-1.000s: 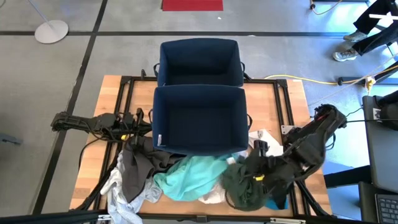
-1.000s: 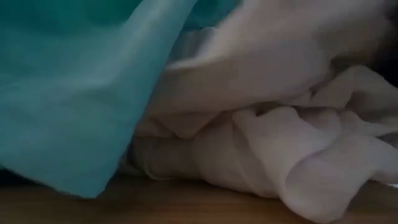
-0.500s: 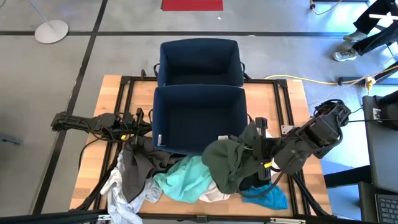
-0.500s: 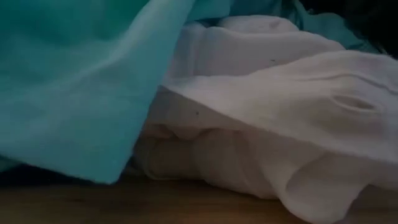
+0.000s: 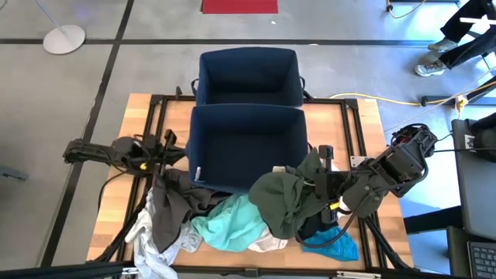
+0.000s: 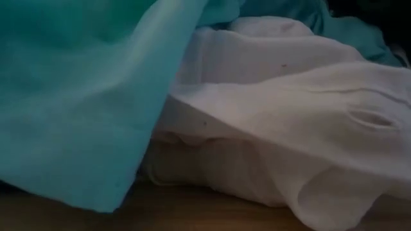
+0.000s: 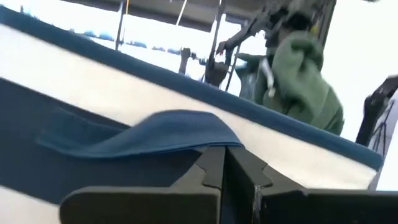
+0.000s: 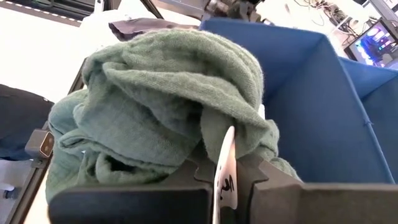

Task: Sort clothes
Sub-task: Put the green shirt into the bottom blue laundry bin

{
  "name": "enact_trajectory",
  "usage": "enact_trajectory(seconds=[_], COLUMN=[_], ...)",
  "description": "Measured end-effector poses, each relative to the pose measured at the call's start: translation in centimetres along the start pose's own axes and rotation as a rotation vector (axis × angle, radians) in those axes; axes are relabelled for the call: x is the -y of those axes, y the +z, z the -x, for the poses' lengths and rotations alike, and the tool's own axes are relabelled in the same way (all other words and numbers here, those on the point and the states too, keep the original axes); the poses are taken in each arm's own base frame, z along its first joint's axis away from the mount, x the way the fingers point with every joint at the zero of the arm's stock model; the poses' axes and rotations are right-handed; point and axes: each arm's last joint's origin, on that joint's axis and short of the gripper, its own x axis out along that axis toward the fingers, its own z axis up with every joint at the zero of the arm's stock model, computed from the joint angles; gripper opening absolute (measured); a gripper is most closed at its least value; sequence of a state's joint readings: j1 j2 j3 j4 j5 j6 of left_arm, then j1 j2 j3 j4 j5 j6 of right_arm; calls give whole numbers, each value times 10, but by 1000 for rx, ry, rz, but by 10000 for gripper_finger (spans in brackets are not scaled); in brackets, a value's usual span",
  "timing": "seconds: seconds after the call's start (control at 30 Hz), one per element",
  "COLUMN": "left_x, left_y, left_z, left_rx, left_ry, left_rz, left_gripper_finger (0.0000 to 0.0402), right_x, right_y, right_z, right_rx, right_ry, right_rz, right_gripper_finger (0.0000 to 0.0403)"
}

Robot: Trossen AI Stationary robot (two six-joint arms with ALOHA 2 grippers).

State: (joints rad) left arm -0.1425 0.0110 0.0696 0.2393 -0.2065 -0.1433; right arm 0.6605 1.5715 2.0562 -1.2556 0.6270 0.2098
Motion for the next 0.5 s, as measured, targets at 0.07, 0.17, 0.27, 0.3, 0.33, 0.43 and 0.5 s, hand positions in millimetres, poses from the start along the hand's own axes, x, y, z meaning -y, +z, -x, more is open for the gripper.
enact_trajectory(seconds=[0.07,0.17,0.27,0.3,0.33,0.43,0.5], left_x=[2,4,6,6,6,4,1], left_y=[10,25,36,36,35,24,16], left_z=[-1,-3,-5,-6,-6,-8,-7], left_rx=[24,39,-2,-27,-58,-164,-246], left_ry=[-3,-4,8,17,30,80,131], left_rz=[-18,-64,-76,-71,-64,-60,-54], left_gripper_finger=[4,4,4,4,4,4,4], right_x=[-1,-2,-3,-3,-3,-3,-3], right_y=[-1,-3,-3,-3,-3,-3,-3], right_z=[-2,-4,-4,-5,-5,-5,-5], right_rx=[-8,-15,-19,-19,-19,-19,-20], right_ry=[-3,-6,-6,-6,-6,-5,-6], right_rz=[6,9,-4,-8,-8,-8,-7], right_gripper_finger=[18,19,19,19,19,20,20])
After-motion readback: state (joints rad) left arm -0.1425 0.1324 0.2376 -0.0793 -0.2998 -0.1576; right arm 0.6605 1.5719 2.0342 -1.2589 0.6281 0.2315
